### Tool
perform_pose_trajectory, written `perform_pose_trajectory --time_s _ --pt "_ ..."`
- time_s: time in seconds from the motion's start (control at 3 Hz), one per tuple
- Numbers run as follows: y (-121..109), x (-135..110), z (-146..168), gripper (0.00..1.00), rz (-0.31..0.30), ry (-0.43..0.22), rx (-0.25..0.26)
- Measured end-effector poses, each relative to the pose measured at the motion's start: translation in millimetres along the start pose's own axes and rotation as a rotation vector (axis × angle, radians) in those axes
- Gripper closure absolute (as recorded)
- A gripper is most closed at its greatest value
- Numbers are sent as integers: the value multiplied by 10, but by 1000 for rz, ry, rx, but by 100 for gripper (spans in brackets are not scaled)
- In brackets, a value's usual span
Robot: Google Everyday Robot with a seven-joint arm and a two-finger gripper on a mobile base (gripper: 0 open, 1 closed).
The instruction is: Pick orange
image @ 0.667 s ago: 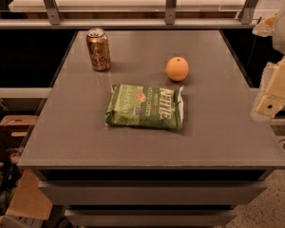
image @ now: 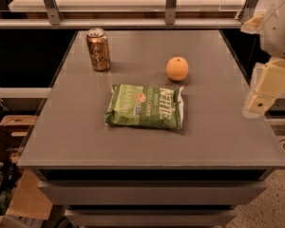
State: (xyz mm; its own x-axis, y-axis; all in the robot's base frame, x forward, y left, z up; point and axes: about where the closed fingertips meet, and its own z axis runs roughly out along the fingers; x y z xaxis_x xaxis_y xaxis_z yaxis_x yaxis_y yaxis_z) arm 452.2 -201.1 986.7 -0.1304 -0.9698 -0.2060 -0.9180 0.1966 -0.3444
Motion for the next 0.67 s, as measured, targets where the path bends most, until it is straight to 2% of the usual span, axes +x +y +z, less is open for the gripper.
perform_pose_trajectory --time_s 0.33,0.67 --pt "-188 -202 255 0 -147 -44 10" --pt "-372 -377 523 0 -316 -117 -15"
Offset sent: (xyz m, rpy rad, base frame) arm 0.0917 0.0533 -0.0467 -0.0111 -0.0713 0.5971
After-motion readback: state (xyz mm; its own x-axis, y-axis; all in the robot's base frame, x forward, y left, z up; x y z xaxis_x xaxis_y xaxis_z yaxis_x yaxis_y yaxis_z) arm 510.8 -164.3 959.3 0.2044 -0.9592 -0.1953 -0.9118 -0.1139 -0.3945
